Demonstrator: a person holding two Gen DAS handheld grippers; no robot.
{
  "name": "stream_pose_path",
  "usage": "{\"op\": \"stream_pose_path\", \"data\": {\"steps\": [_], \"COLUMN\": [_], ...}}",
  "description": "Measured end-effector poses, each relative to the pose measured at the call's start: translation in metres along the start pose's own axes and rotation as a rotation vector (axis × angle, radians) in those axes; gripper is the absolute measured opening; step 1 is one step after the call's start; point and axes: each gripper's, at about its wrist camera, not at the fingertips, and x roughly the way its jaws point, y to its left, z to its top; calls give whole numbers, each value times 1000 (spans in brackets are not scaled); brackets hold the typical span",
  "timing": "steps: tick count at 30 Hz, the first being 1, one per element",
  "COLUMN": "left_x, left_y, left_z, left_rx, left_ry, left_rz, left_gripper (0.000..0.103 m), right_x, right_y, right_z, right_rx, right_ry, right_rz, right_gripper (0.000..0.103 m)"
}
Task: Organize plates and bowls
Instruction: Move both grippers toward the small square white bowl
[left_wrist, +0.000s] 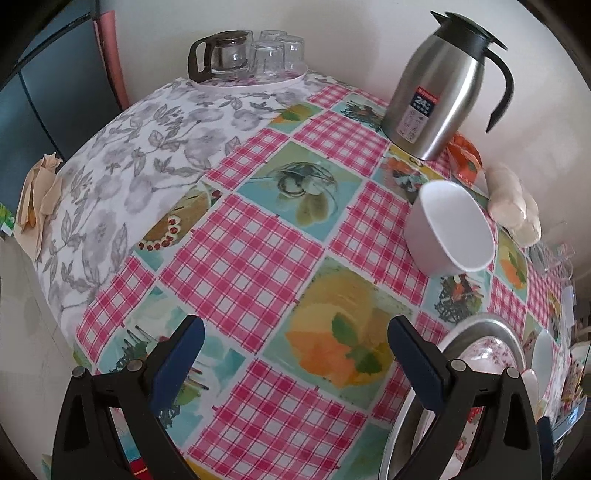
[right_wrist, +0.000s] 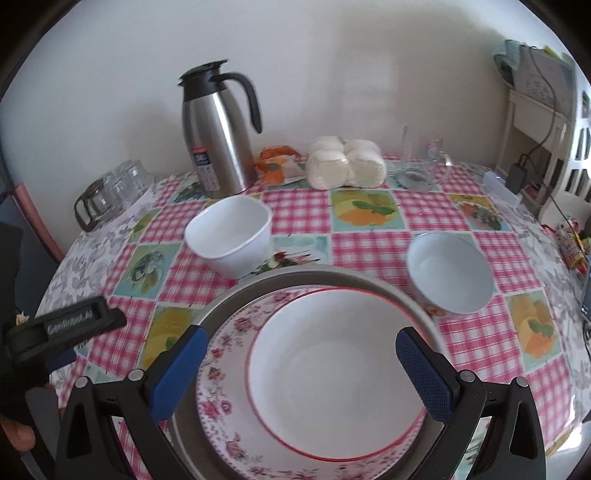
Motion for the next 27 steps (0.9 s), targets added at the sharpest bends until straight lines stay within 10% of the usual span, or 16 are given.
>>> {"op": "stream_pose_path", "data": {"steps": [27], "left_x": [30], "left_y": [-40], "left_z": [56], "left_rx": [5], "left_ry": [-73], "left_rz": [-84], "left_gripper": [100], "right_x": [41], "right_y": [14], "right_z": [90], "right_rx": [34], "right_ry": [145], "right_rz": [-89], "right_gripper": [103]}}
